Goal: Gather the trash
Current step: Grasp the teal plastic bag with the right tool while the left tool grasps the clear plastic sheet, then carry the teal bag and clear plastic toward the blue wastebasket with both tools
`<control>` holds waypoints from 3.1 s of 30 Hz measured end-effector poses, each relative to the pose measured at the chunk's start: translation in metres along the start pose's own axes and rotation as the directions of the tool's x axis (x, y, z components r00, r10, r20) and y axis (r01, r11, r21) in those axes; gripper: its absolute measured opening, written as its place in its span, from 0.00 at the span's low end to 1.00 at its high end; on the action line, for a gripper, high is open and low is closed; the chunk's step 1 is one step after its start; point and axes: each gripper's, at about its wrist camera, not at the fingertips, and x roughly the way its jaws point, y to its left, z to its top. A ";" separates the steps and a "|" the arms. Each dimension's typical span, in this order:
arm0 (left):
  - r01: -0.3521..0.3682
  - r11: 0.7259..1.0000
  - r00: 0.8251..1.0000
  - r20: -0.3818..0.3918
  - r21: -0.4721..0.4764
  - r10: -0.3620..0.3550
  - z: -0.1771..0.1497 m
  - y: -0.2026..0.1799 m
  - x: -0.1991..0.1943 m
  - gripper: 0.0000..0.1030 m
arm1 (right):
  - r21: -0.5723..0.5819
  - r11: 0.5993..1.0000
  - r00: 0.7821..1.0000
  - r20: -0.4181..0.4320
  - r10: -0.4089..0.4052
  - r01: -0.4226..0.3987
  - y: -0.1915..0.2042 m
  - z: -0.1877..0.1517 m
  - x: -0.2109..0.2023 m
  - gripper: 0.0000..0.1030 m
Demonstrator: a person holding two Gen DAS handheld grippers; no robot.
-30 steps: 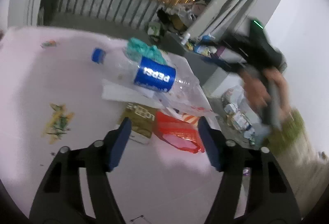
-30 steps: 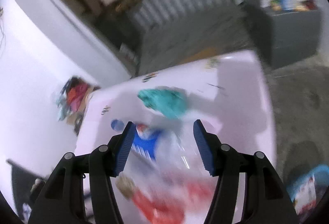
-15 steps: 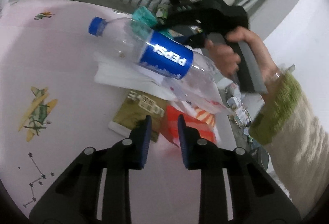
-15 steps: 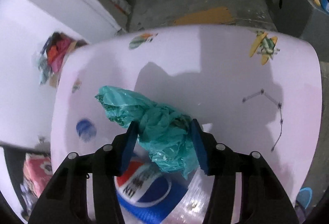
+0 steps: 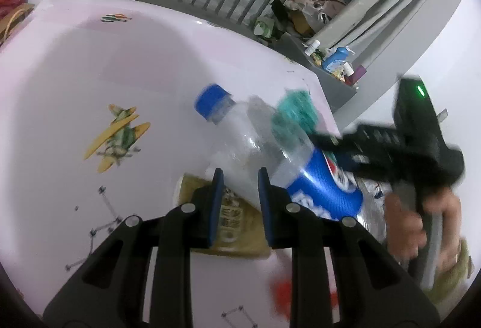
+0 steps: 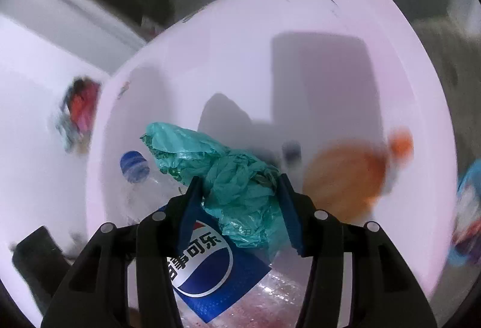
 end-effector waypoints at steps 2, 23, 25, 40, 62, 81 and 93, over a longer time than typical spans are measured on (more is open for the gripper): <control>-0.011 1.000 1.000 0.007 0.010 0.011 -0.007 0.000 -0.006 0.20 | 0.062 0.998 0.999 0.049 -0.002 -0.001 -0.007 -0.030 -0.013 0.49; 0.072 0.993 0.997 0.015 0.092 -0.074 -0.040 0.002 -0.102 0.32 | 0.148 0.988 0.971 0.239 0.014 -0.051 -0.025 -0.125 -0.087 0.49; 0.107 0.988 0.994 -0.018 0.109 -0.106 -0.049 -0.003 -0.107 0.32 | 0.158 0.986 0.970 0.243 0.004 -0.044 -0.035 -0.135 -0.096 0.49; 0.131 0.988 0.976 -0.184 0.082 -0.114 -0.070 -0.011 -0.069 0.41 | 0.195 0.979 0.975 0.223 0.018 -0.062 -0.063 -0.182 -0.095 0.49; 0.132 0.981 0.958 -0.272 0.141 -0.090 -0.086 -0.019 -0.058 0.09 | 0.194 0.978 0.975 0.221 0.026 -0.070 -0.064 -0.179 -0.089 0.49; 0.179 0.965 0.982 -0.090 0.193 -0.164 -0.050 -0.029 -0.117 0.02 | 0.205 0.975 0.970 0.241 0.036 -0.088 -0.061 -0.180 -0.085 0.48; 0.229 0.957 0.973 0.000 0.181 -0.232 -0.022 -0.035 -0.144 0.02 | 0.227 0.967 0.960 0.276 0.051 -0.116 -0.068 -0.184 -0.094 0.48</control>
